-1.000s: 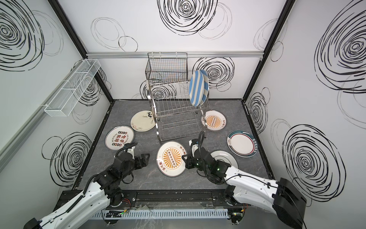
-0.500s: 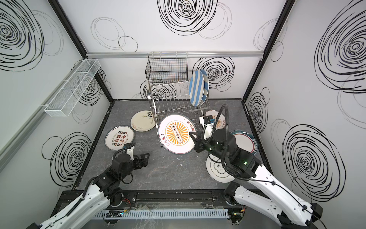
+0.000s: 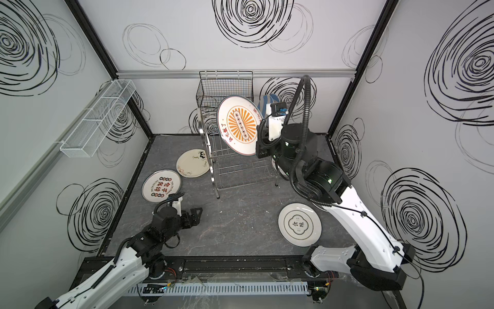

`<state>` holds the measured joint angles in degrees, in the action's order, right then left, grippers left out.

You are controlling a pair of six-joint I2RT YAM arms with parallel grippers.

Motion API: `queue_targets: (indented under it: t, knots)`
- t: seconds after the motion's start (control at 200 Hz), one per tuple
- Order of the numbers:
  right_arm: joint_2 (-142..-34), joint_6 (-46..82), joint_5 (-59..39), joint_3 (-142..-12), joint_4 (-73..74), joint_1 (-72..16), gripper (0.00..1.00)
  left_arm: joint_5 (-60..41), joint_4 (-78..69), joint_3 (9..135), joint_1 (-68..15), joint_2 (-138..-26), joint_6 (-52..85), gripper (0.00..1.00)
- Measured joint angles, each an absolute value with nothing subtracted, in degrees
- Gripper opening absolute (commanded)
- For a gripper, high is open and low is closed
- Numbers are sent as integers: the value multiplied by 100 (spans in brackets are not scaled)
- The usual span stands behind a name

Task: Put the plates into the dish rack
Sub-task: 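Lift the sunburst plate upright with the right gripper while the left gripper withdraws, then lower the sunburst plate into the rack slot beside the striped plates with the right gripper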

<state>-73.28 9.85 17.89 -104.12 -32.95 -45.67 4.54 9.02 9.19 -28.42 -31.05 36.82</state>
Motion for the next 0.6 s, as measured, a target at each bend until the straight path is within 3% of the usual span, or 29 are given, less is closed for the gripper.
queue_targets:
  t: [0.14,0.335,0.6]
  knots:
    - [-7940,462,2685,-11174,-3238,-4567,0,447,899,904,-2840,-3070,3682,96]
    - [-8331,-158,3813,-11187,-2779,-4558,0,412,895,904,-2832,-3135,3682,96]
    - [-8746,-462,4466,-11030,-2213,-4473,0,366,891,899,-2814,-3157,3673,96]
